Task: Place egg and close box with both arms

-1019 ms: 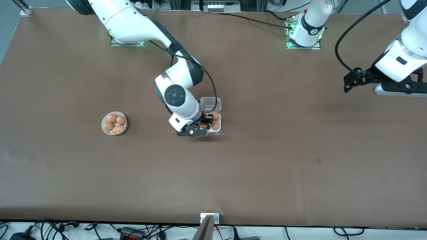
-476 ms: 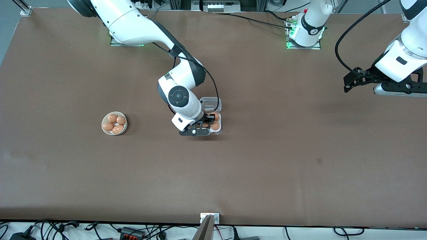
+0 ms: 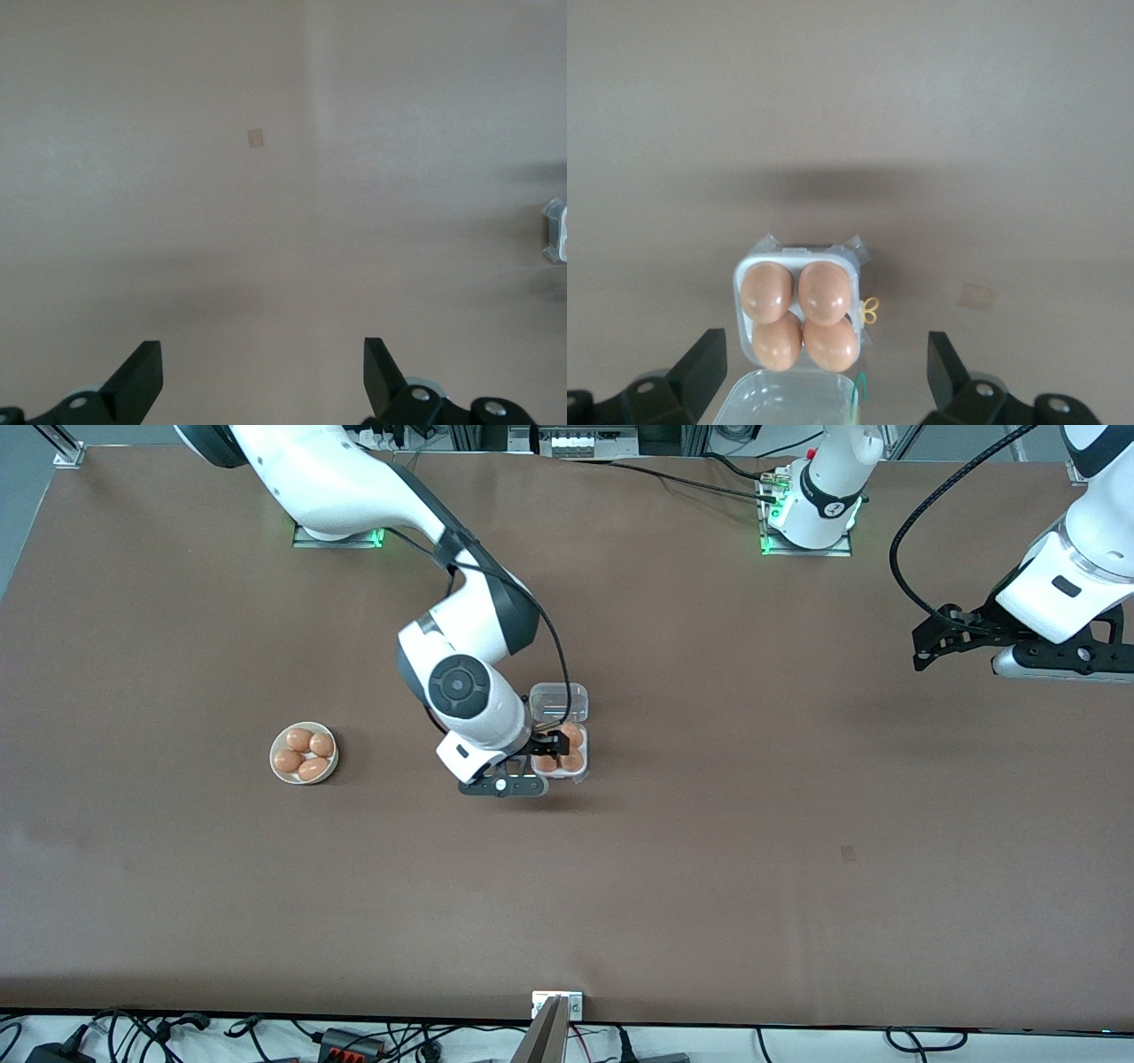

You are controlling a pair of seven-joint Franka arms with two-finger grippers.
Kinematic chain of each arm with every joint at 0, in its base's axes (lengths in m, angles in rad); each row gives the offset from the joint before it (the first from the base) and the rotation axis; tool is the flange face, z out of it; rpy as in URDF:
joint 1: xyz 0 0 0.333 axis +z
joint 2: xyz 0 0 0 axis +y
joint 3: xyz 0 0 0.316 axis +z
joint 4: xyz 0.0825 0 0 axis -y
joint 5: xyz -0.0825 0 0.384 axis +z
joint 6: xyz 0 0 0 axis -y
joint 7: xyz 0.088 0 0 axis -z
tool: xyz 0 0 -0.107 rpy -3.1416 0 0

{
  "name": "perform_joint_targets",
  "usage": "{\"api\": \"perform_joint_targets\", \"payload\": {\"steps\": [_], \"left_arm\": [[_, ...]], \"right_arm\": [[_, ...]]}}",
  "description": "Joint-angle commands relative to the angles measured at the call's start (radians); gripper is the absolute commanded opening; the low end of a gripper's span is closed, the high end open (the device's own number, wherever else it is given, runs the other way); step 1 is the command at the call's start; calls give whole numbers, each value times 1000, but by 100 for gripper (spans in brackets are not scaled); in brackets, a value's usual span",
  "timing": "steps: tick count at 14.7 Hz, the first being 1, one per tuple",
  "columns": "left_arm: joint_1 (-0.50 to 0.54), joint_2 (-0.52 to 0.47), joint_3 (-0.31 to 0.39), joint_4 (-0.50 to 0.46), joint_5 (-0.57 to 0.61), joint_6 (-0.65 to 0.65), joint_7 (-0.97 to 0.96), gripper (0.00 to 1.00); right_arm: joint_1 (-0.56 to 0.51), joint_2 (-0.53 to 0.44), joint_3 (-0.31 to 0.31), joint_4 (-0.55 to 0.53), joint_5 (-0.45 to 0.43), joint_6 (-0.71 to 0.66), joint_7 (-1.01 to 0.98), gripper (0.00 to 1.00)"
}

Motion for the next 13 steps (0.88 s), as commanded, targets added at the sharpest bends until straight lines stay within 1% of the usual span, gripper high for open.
{"api": "perform_joint_targets", "payload": {"steps": [1,2,3,5,6,8,10,13], "left_arm": [[1,-18,-5,-14,25,-3,8,100],[1,-18,-5,-14,25,-3,5,100],[-1,-18,-5,-14,25,-3,0,100],[-1,-17,-5,-14,25,-10,5,100],[-1,-15,-5,-11,25,-41,0,100],[-1,8,-5,38,23,-127,5,100],[-4,37,-5,78,22,-193,13,100],[-10,52,-5,97,20,-201,9,100]], "right_arm": [[-2,-28,-66,92,-13,-92,8,100],[-15,-68,-89,90,-9,-95,5,100],[-35,-88,-100,90,-12,-112,5,100],[-108,-132,-102,92,-9,-208,1,100],[-147,-161,-100,92,-8,-250,-12,100],[-222,-194,-97,90,-11,-307,-122,100],[-279,-209,-100,90,-14,-319,-167,100],[-380,-256,-96,76,-13,-328,-214,100]]}}
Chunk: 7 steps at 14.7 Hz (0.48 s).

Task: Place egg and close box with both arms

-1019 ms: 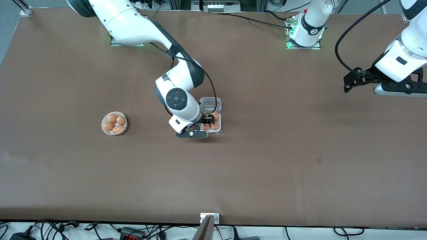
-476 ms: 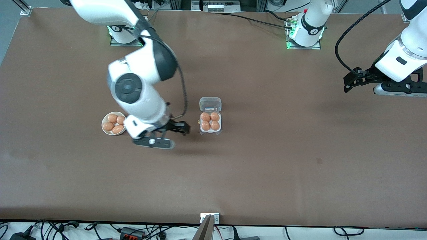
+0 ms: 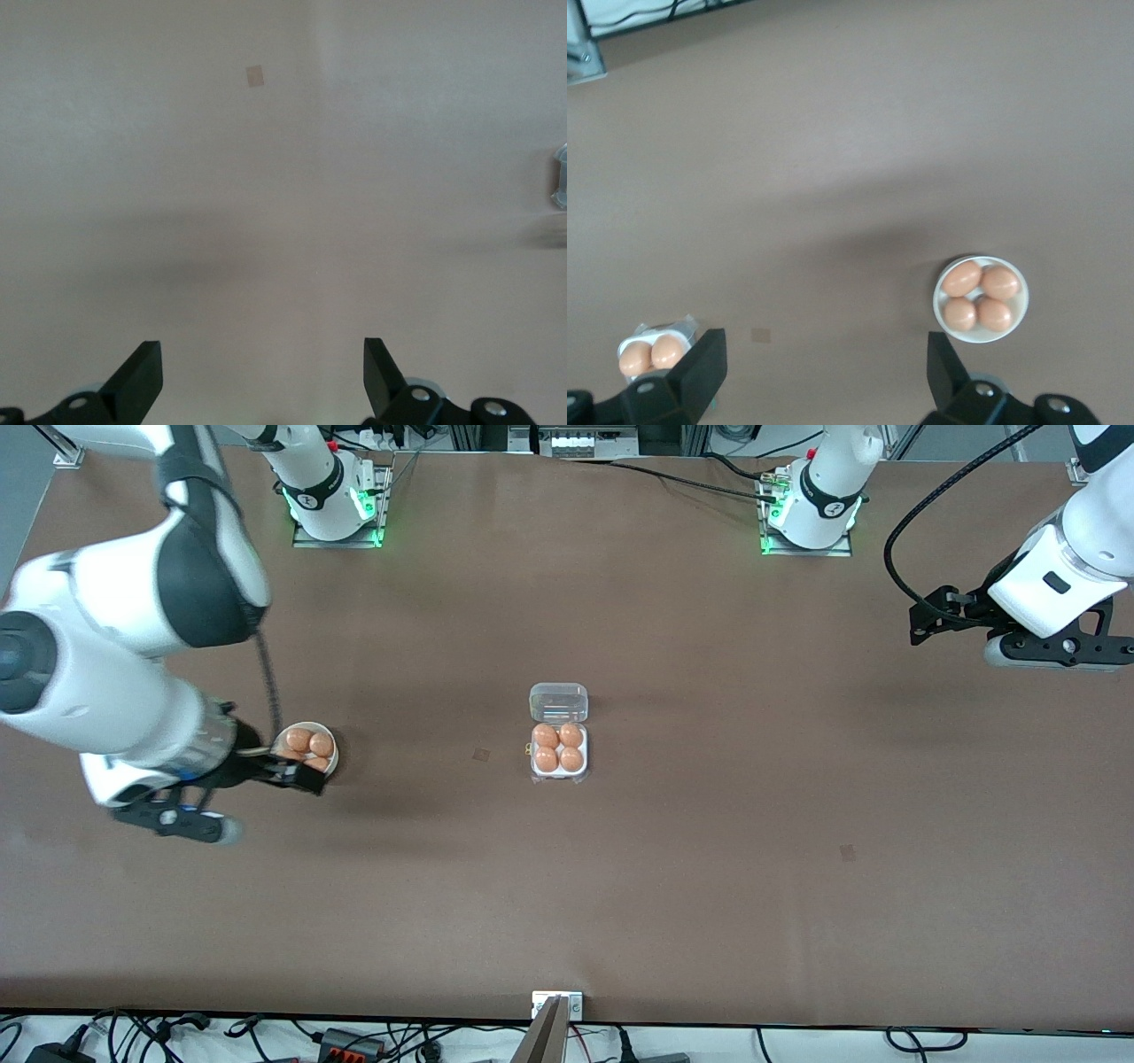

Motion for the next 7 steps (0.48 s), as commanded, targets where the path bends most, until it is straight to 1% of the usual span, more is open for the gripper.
{"api": "perform_joint_targets", "payload": {"steps": [1,2,3,4,5,6,7], "left_arm": [[-18,37,-3,51,23,-33,9,100],[-25,38,-2,53,26,-27,11,100],[-27,46,-3,53,27,-25,13,95],[-27,49,-3,53,27,-25,14,86],[-27,49,-3,53,22,-30,16,73],[-27,49,-3,53,19,-31,16,62],[-27,49,-8,53,16,-31,16,54]], "right_arm": [[-96,-60,22,-43,-5,-26,-83,100],[-142,-90,28,-78,-6,-18,-136,100],[-185,-131,32,-127,-6,-16,-185,100],[-230,-187,32,-188,-8,-15,-265,100],[-239,-233,19,-230,-9,-19,-340,100],[-252,-262,10,-250,-12,-29,-391,100],[-255,-274,1,-249,-16,-44,-423,100]]}}
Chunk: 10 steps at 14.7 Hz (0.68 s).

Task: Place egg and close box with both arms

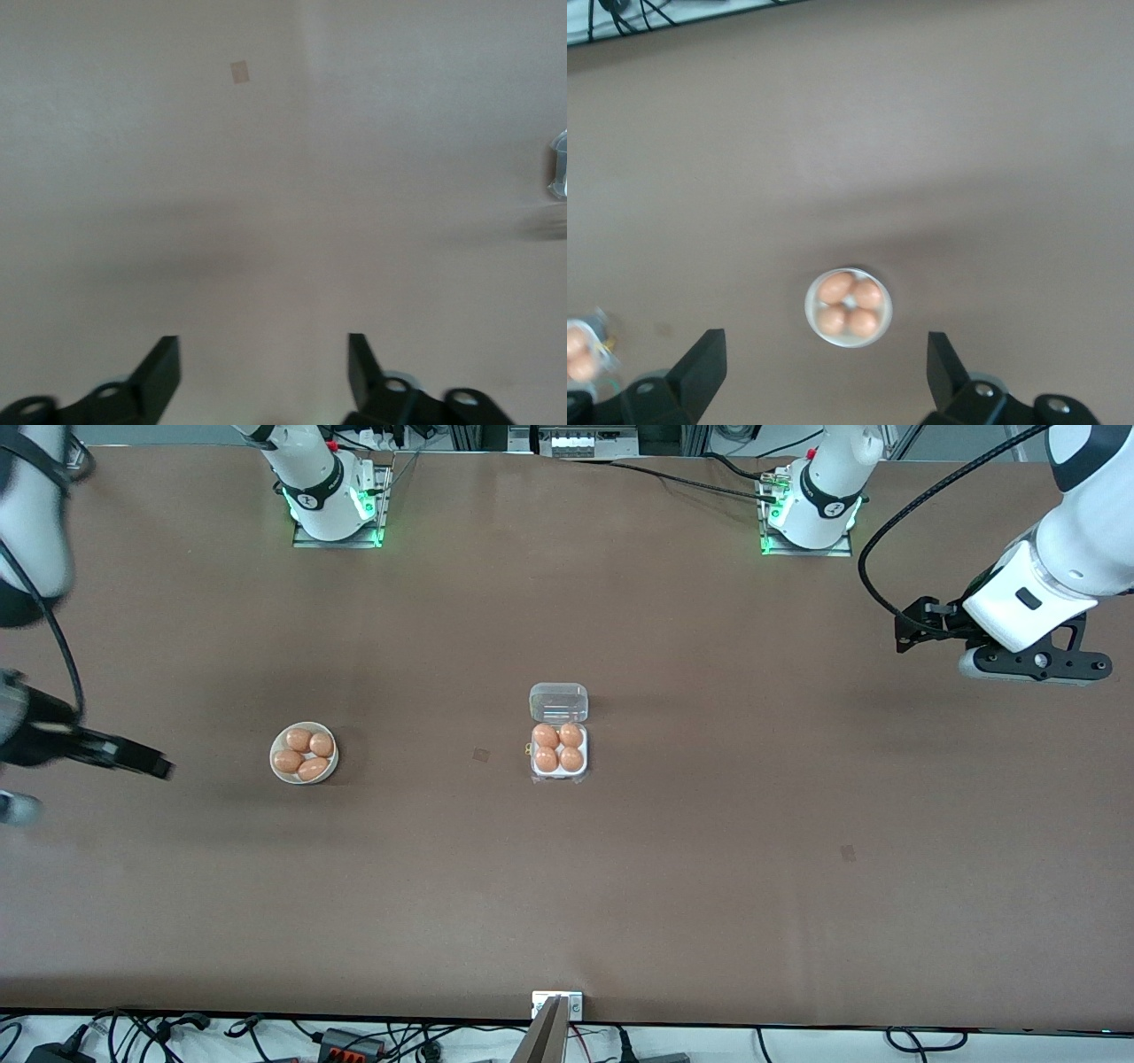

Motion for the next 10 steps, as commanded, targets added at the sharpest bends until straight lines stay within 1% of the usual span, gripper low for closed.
{"api": "perform_joint_targets", "payload": {"steps": [1,2,3,4,5,7,8,10], "left_arm": [[-2,17,-12,35,13,-30,17,39],[-2,17,-19,35,10,-33,14,27],[-2,17,-34,35,10,-48,11,13],[0,17,-60,35,10,-82,-3,6],[0,17,-83,35,8,-100,-9,1],[0,17,-149,29,8,-102,-75,1],[0,18,-187,21,8,-101,-133,1],[0,46,-284,13,-16,-94,-225,1]], "right_arm": [[-16,-111,1,-107,-16,-24,-99,100],[-22,-122,0,-114,-16,-30,-107,100],[-24,-133,0,-139,-16,-29,-102,100],[-22,-163,0,-181,-17,-11,-101,100],[-19,-196,0,-240,-19,27,-102,100],[-22,-288,1,-399,-42,127,-108,100],[-24,-318,0,-447,-42,149,-108,100],[-28,-329,-3,-452,-40,128,-114,100]]}}
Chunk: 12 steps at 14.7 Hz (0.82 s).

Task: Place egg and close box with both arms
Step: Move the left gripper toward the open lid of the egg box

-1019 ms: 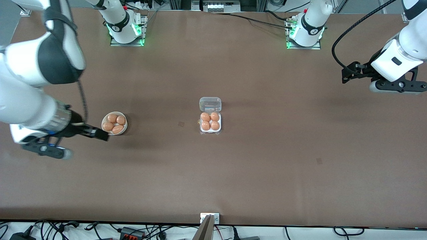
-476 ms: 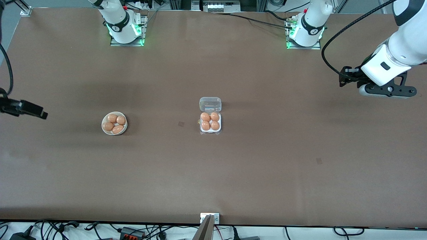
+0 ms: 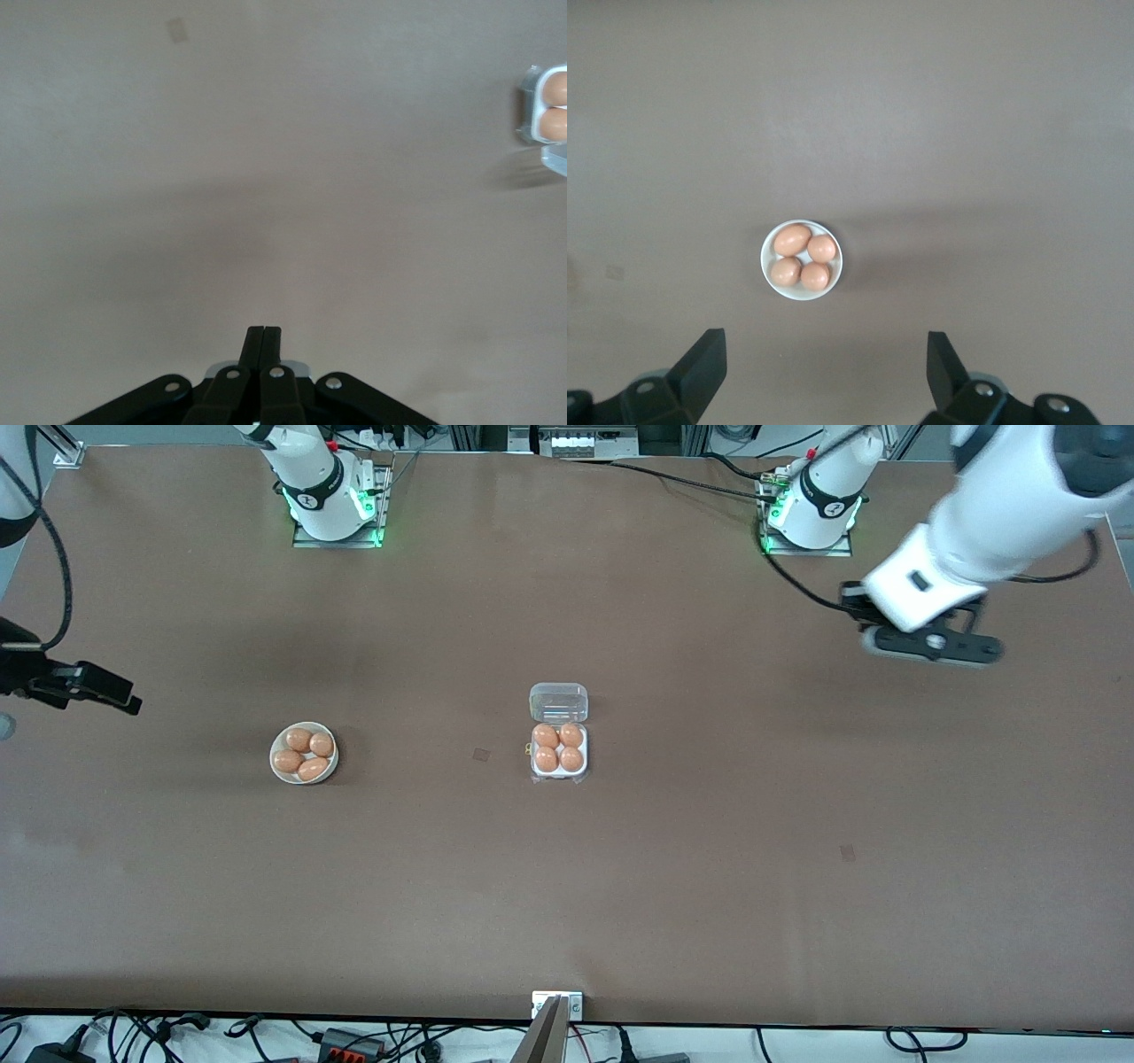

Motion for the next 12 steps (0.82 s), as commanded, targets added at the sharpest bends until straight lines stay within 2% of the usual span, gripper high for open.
{"api": "perform_joint_targets", "payload": {"steps": [1,6,12], "left_arm": [[4,69,-123,17,-31,-7,-119,1],[2,193,-272,13,-45,161,-311,1],[-175,332,-284,-7,-36,295,-501,1]], "right_arm": [[-7,-81,-1,-86,-8,12,-30,100],[-1,-93,5,-81,-8,-24,-30,100],[-1,-99,5,-83,-10,-29,-32,100]]}}
